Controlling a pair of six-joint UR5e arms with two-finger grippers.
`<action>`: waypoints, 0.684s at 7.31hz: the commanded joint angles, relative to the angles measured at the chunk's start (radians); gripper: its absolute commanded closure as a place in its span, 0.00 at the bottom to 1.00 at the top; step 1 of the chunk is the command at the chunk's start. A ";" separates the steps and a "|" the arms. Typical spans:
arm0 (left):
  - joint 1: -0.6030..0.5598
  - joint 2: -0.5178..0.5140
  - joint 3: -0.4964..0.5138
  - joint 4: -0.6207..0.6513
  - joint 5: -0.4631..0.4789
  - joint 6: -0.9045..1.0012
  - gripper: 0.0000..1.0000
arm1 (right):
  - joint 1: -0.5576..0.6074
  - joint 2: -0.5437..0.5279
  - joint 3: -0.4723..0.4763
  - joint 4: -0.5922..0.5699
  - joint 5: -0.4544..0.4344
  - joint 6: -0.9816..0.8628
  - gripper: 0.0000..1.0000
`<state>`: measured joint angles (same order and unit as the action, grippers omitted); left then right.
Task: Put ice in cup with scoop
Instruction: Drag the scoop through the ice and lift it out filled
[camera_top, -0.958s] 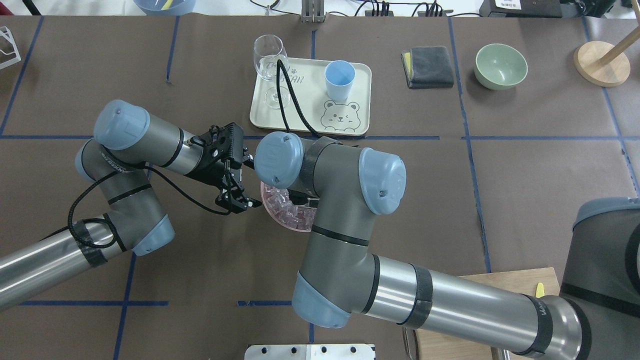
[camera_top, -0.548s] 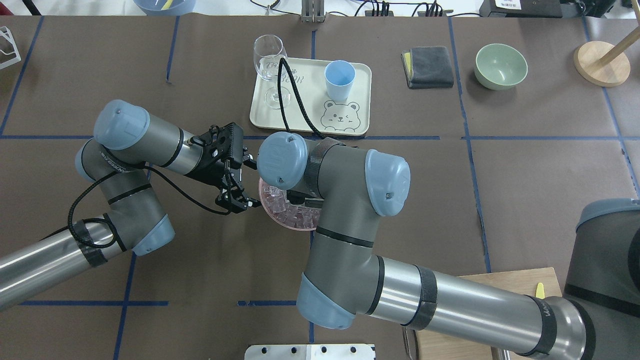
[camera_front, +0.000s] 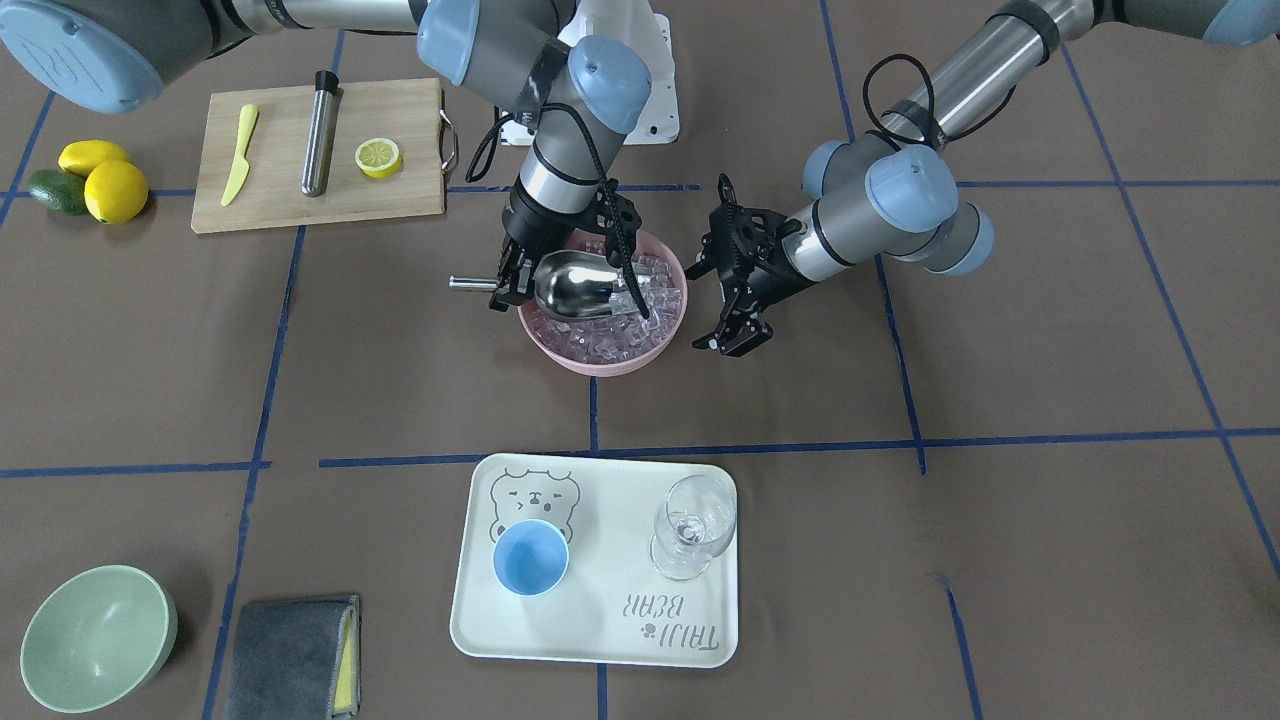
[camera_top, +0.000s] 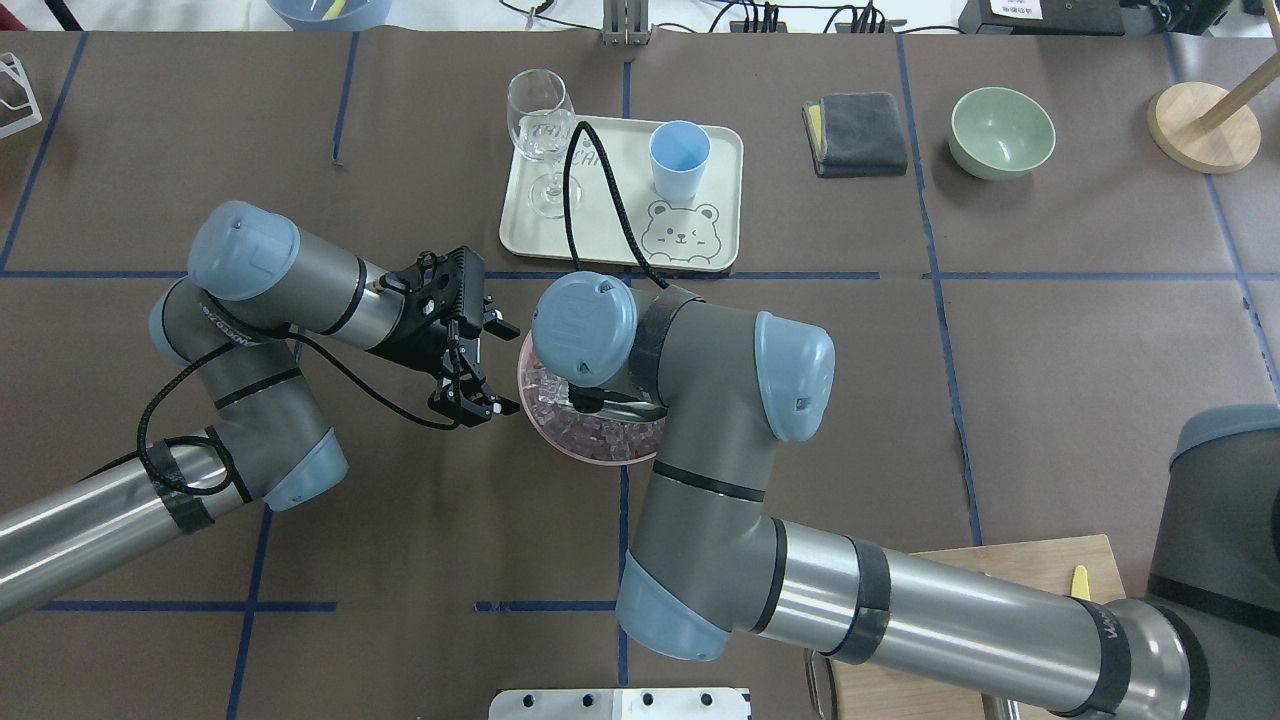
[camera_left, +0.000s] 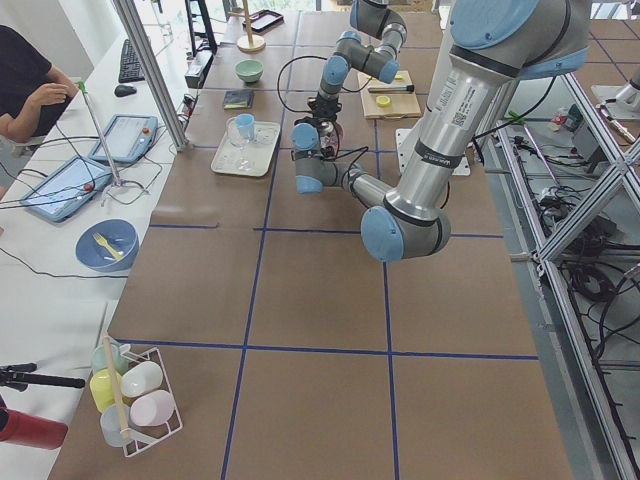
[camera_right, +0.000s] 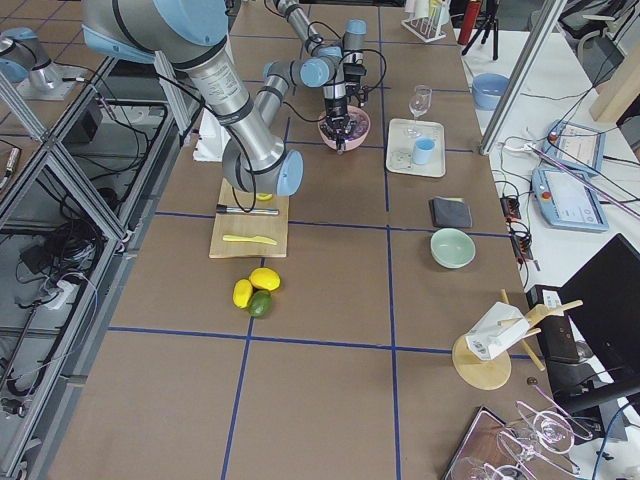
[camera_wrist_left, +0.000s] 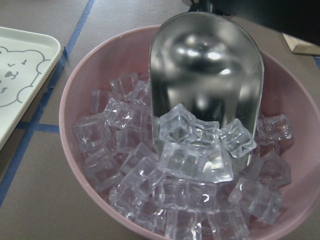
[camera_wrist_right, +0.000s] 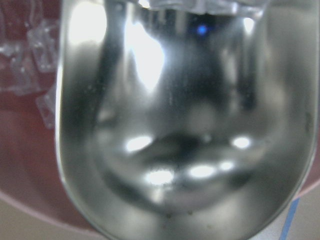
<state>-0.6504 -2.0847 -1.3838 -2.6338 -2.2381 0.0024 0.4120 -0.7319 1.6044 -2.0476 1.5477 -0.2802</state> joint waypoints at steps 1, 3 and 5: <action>0.000 0.000 0.002 0.000 0.000 0.001 0.00 | 0.004 -0.119 0.093 0.127 0.043 0.021 1.00; 0.001 -0.002 0.003 0.000 0.015 0.001 0.00 | 0.017 -0.124 0.112 0.150 0.066 0.021 1.00; 0.001 0.000 0.003 0.000 0.015 0.002 0.00 | 0.050 -0.178 0.152 0.226 0.139 0.021 1.00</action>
<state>-0.6491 -2.0851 -1.3807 -2.6338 -2.2246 0.0042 0.4420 -0.8794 1.7322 -1.8697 1.6442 -0.2594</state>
